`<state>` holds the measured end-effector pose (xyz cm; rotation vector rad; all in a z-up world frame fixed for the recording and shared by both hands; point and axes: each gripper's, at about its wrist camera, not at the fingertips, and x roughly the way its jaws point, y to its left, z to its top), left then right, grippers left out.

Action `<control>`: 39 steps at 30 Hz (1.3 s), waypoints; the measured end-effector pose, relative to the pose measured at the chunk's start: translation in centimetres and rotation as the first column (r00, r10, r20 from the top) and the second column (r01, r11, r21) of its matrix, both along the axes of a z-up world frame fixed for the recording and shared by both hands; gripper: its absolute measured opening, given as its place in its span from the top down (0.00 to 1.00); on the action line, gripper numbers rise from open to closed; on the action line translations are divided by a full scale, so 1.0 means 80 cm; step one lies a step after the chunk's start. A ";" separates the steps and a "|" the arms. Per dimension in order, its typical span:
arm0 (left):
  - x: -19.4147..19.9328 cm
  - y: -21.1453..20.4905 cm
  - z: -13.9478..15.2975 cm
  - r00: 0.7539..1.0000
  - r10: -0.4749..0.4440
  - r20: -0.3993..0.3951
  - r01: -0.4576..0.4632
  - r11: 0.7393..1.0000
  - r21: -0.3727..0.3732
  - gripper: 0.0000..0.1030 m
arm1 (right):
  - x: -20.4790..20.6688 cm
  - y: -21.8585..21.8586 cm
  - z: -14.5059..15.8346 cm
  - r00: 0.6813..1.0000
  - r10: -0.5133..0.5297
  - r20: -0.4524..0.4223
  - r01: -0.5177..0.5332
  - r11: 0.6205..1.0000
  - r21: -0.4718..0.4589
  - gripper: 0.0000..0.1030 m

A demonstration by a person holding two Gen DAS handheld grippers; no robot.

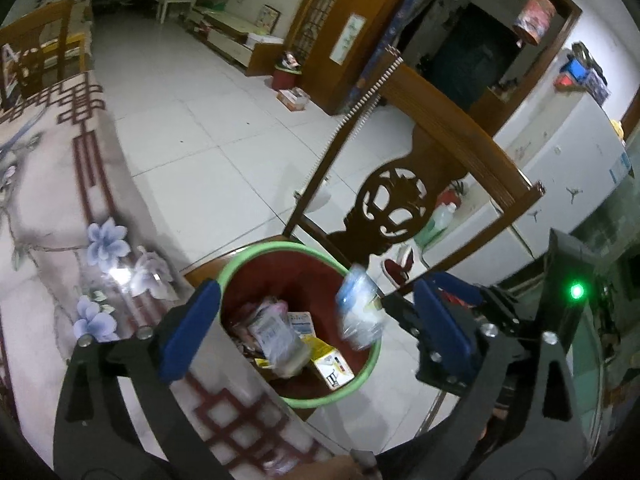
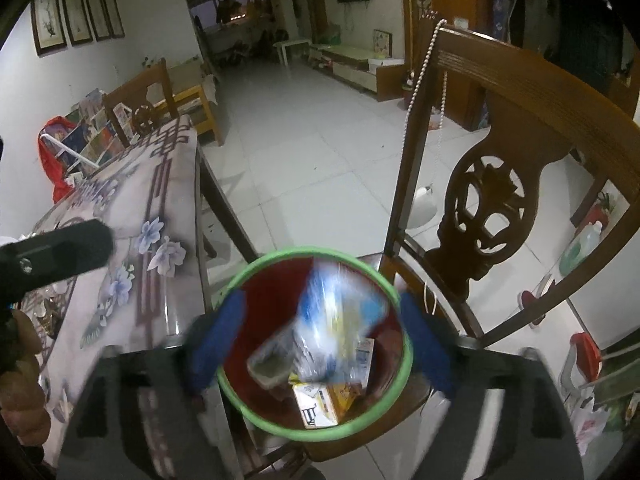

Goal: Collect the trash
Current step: 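Open both grippers over the red bin to drop the snack bag and toothpaste box, then move both open grippers back over the table trash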

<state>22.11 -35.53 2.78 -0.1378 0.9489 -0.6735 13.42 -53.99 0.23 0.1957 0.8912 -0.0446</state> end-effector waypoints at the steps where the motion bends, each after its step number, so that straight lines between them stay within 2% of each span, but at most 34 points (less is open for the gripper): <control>1: 0.000 0.007 0.002 1.000 0.015 0.001 -0.015 1.000 -0.002 0.06 | 0.000 -0.001 0.001 1.000 -0.004 0.002 0.004 1.000 0.001 0.10; 8: -0.014 0.049 0.013 0.997 0.064 0.035 -0.065 0.997 0.030 0.06 | 0.000 0.003 0.003 1.000 -0.016 0.003 0.015 1.000 0.022 0.07; 21: -0.075 0.157 0.041 0.982 0.164 0.091 -0.169 0.984 0.048 0.05 | -0.022 0.093 0.031 0.994 0.101 0.037 -0.100 0.995 -0.009 0.07; 33: -0.119 0.281 0.041 0.946 0.307 0.101 -0.316 0.944 0.097 0.06 | -0.037 0.220 0.043 0.964 0.262 0.046 -0.262 0.965 -0.010 0.07; 39: -0.141 0.342 0.021 0.915 0.394 0.086 -0.403 0.903 0.150 0.05 | -0.037 0.282 0.043 0.938 0.344 0.043 -0.343 0.939 -0.021 0.07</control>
